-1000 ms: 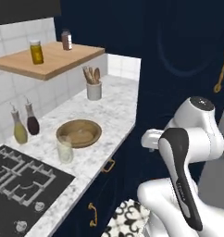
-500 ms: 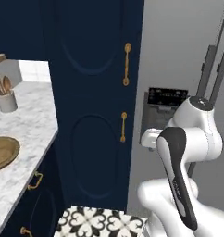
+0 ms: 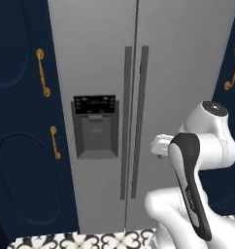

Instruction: Grab a lemon wedge from the fridge and one ice cube from the ice bowl, and put them in the glass of lemonade.

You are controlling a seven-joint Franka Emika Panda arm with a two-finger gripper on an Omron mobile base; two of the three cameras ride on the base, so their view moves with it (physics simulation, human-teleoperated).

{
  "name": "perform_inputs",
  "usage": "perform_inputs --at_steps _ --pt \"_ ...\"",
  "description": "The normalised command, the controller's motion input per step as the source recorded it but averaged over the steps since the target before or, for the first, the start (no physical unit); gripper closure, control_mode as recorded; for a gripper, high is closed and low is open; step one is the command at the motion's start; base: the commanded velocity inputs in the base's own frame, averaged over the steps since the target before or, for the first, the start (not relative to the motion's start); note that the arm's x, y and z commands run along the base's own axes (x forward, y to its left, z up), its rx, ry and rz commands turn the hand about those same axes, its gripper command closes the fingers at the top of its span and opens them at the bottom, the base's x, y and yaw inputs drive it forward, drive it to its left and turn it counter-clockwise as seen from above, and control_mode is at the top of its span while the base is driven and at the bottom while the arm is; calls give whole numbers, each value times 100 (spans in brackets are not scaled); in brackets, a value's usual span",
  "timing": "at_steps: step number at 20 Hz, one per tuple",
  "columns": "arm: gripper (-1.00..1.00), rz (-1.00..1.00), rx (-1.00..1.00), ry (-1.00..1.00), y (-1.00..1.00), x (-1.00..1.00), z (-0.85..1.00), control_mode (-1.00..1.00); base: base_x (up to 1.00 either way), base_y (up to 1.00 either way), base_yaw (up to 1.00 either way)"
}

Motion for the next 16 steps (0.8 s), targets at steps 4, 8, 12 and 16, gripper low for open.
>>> perform_inputs --at_steps 4,8,12,16 --pt "-100 0 0 0 0 0 0 100 7 22 -21" --pt "-100 0 0 0 0 0 0 100 24 37 -15" --pt "-100 0 0 0 0 0 0 100 10 41 -14" --pt "-100 0 0 0 0 0 0 100 2 21 -21"
